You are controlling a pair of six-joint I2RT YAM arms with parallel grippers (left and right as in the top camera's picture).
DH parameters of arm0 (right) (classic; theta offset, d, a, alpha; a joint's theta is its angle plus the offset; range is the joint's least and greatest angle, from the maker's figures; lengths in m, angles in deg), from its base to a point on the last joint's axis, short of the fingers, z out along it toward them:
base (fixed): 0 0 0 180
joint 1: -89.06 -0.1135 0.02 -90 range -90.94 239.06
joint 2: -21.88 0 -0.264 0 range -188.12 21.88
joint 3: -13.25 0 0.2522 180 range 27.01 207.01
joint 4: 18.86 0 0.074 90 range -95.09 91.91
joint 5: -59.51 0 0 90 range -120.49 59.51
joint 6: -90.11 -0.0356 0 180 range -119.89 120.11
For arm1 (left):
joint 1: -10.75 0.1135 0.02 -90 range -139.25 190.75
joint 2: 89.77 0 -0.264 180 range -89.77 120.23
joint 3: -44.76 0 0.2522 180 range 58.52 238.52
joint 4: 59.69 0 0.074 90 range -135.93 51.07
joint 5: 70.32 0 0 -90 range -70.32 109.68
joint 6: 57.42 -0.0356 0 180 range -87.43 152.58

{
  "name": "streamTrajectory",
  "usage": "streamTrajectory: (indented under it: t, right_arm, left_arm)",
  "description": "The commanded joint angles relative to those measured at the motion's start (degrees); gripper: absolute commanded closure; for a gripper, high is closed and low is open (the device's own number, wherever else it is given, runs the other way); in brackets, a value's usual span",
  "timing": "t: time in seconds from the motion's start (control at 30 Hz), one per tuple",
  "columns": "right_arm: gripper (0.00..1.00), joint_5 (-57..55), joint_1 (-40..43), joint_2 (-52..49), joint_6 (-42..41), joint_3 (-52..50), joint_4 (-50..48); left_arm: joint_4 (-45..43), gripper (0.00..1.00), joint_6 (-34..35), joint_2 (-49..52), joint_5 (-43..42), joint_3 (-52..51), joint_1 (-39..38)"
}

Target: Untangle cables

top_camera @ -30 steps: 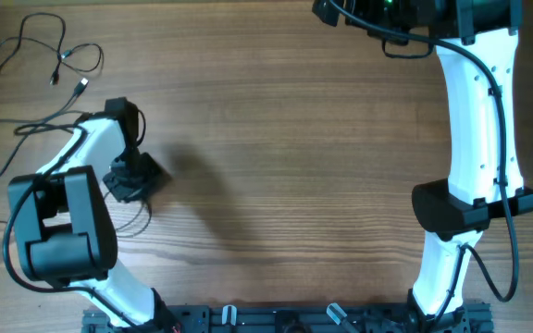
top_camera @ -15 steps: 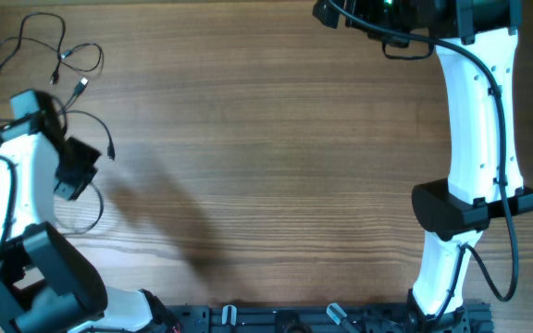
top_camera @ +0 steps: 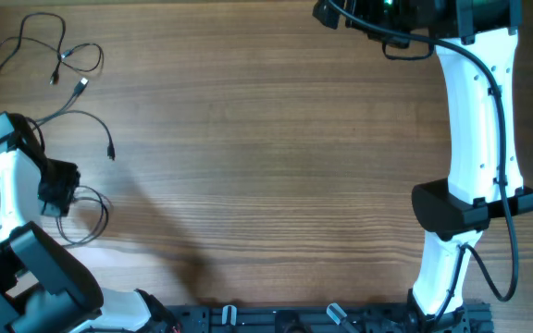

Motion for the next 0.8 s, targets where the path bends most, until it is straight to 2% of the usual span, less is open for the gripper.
streamTrajectory:
  t: [0.0, 0.1, 0.2, 0.27, 0.3, 0.5, 0.53, 0.6, 0.67, 0.73, 0.77]
  right_arm:
    - [0.0, -1.16, -0.2, -1.55, 1.42, -0.11, 0.26]
    - [0.0, -1.11, -0.2, -1.55, 1.2, -0.11, 0.48]
    - [0.01, -1.14, -0.2, -1.55, 1.22, -0.11, 1.25]
    - [0.0, -1.16, -0.2, -1.55, 1.25, -0.11, 1.14]
    - [0.0, -1.16, -0.2, -1.55, 1.25, -0.11, 1.05]
    - [0.0, -1.14, -0.2, -1.6, 2.6, -0.11, 1.31]
    - [0.0, -1.16, -0.2, -1.62, 2.71, -0.11, 1.33]
    - [0.0, -1.14, -0.55, -1.62, 2.67, -0.11, 1.29]
    - [0.0, -1.16, -0.57, -1.62, 2.64, -0.11, 1.2]
    - [0.0, -1.14, -0.57, -1.62, 2.51, -0.11, 1.25]
    - [0.0, -1.14, -0.57, -1.62, 2.51, -0.11, 1.27]
  left_arm:
    - [-2.47, 0.4, 0.5, -0.57, 0.79, -0.2, 0.35]
    - [-2.64, 0.38, 0.11, -0.59, 0.81, 4.59, 3.26]
    - [-6.1, 0.36, 0.35, -0.55, 0.81, 6.08, 11.65]
    - [-7.85, 0.27, 0.31, -0.42, 1.57, 6.08, 17.99]
    - [-9.84, 0.15, 0.31, -0.39, 3.39, 6.08, 20.57]
    - [-19.41, 0.2, 0.02, 3.61, 5.55, 6.08, 28.2]
    - [-21.33, 0.23, -0.07, 5.03, 5.7, 6.08, 29.14]
    - [-25.79, 0.26, -4.76, 7.87, 5.68, 6.08, 29.62]
    - [-28.85, 0.34, -7.56, 9.92, 5.66, 6.08, 29.62]
    - [-30.95, 0.49, -7.69, 12.48, 5.68, 6.08, 29.62]
    - [-32.39, 0.61, -7.69, 13.79, 5.46, 6.08, 29.62]
